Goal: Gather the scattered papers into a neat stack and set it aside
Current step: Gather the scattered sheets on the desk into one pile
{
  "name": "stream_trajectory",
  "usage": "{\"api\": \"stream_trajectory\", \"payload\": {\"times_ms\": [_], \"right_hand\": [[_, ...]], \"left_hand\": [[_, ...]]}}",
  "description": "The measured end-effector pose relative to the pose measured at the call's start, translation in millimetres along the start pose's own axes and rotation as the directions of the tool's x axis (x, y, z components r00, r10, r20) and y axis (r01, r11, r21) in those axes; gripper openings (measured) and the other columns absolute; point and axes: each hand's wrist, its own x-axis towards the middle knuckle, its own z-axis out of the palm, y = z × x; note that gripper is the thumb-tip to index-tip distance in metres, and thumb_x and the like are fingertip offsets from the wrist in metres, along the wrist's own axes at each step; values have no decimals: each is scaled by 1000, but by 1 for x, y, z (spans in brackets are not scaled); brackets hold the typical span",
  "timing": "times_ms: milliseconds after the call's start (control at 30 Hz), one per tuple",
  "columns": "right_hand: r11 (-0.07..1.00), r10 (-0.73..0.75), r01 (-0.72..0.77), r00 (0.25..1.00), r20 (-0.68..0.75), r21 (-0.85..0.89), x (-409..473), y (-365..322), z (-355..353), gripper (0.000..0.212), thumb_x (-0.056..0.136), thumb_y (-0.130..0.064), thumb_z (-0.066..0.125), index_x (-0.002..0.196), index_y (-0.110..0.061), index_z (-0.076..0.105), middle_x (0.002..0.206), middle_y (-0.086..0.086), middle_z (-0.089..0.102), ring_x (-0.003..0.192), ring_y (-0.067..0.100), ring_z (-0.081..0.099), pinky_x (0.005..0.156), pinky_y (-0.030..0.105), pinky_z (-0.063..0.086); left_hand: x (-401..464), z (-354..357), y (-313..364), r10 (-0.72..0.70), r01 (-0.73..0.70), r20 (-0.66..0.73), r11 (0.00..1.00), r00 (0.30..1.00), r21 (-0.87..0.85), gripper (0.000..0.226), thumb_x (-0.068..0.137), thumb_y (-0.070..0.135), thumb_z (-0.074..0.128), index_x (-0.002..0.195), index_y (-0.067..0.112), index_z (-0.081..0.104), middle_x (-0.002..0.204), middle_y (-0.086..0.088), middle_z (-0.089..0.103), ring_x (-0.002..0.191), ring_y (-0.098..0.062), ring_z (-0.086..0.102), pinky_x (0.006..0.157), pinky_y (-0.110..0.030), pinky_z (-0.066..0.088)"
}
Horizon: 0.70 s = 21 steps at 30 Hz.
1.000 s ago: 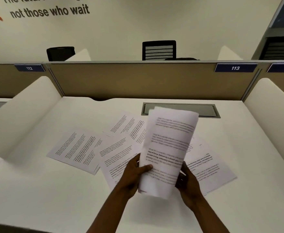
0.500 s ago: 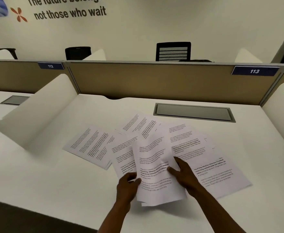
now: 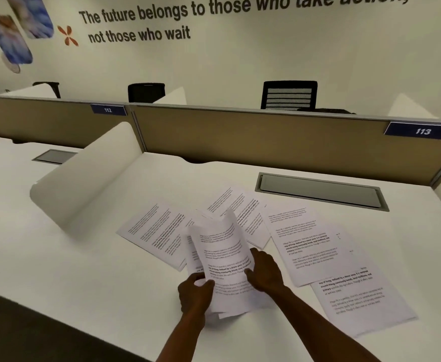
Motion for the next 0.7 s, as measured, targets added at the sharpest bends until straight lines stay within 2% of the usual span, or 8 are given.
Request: {"api": "stream_trajectory", "payload": {"times_ms": [67,167,300,433,500,567,633,700], "right_hand": [[997,-13,13,1000,-6,-80,1,2,5,63,87,-32,59,143,-17,35,136,9,50,127,26,44,105,38,43],[990,-37,34,999,-16,-134,4,6,8,64,85,-32,60,143,-18,35,131,7,53,122,23,47,98,37,47],[991,-51,47,998,-30,-125,6,8,8,76,82,-34,64,147,-21,27,132,7,54,120,23,50,98,37,48],[995,-41,39,999,-31,-89,5,12,8,93,81,-37,69,153,-22,11,135,10,51,123,25,49,101,38,46],[996,-64,62,998,-20,-66,4,16,9,95,81,-40,69,154,-22,10,139,9,49,126,24,46,104,37,44],[995,-93,93,996,-4,-26,1,20,8,94,81,-46,67,154,-22,12,144,8,46,130,23,44,108,37,40],[995,-81,82,996,-34,50,-2,26,7,91,83,-53,64,154,-21,16,150,5,41,136,23,39,113,38,34],[993,-2,23,984,-178,113,-5,34,3,84,85,-55,60,152,-19,24,149,6,42,137,23,38,114,39,33]], "left_hand": [[1,-2,2,9,-9,13,998,1000,-56,23,81,11,75,102,19,68,112,-9,70,82,-11,61,69,-25,50],[5,-1,6,-31,32,21,997,999,-72,30,84,20,75,112,18,65,116,-11,69,97,-25,65,86,-37,54],[11,2,9,-19,22,18,981,1000,-193,34,82,15,77,112,19,62,117,-15,68,97,-28,66,76,-34,55],[16,8,13,-70,62,-19,960,997,-273,82,78,10,81,143,26,34,129,-21,61,107,-38,63,93,-53,55],[21,9,13,-119,115,6,939,993,-323,98,78,9,82,152,29,21,134,-20,58,113,-38,61,99,-56,51],[27,9,12,-119,141,82,928,989,-344,86,80,2,78,150,21,32,135,-19,59,113,-37,62,101,-55,50],[31,7,8,-61,105,154,950,986,-293,59,83,-5,71,136,14,52,132,-21,63,108,-35,63,99,-50,51],[33,3,3,-7,47,173,972,985,-228,51,87,-5,65,134,11,55,128,-19,65,102,-32,64,95,-45,51]]}}
